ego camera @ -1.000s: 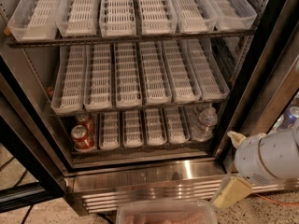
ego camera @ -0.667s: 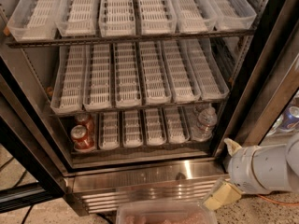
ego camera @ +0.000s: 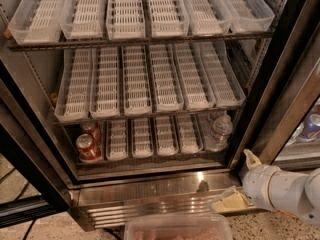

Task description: Pick water bottle from bottom shelf of fridge

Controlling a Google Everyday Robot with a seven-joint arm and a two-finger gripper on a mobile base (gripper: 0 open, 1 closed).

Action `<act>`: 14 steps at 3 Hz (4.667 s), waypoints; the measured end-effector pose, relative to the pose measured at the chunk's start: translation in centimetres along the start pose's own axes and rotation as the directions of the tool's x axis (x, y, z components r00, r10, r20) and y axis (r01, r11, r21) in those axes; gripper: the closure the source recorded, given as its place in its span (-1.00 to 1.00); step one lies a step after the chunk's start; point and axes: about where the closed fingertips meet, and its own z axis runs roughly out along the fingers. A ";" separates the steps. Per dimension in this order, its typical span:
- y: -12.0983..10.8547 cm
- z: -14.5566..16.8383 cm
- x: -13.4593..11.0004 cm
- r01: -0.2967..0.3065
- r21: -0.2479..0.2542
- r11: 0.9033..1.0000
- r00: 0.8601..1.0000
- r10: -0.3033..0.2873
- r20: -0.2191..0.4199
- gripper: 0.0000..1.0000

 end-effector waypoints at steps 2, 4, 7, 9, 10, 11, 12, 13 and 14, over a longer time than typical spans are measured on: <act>-2.2 2.0 0.6 -0.165 0.085 0.983 0.975 0.149 0.167 -1.00; -2.4 2.4 0.0 -0.198 0.110 0.974 0.963 0.172 0.207 -1.00; -5.7 5.8 -1.2 -0.236 0.298 0.925 0.907 0.100 0.409 -1.00; -6.2 7.4 -2.4 -0.251 0.369 0.895 0.869 0.041 0.493 -1.00; -6.4 8.2 -2.9 -0.267 0.390 0.881 0.855 0.031 0.517 -1.00; -7.3 8.5 -2.8 -0.306 0.419 0.855 0.846 0.041 0.532 -1.00; -7.3 8.5 -2.8 -0.306 0.419 0.855 0.846 0.041 0.532 -1.00; -7.3 8.5 -2.8 -0.306 0.419 0.855 0.846 0.041 0.532 -0.74; -7.3 8.5 -2.8 -0.306 0.419 0.855 0.846 0.041 0.532 -0.62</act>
Offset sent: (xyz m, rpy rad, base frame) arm 0.0372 -0.0160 -0.0201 0.2600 -0.1405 -0.2551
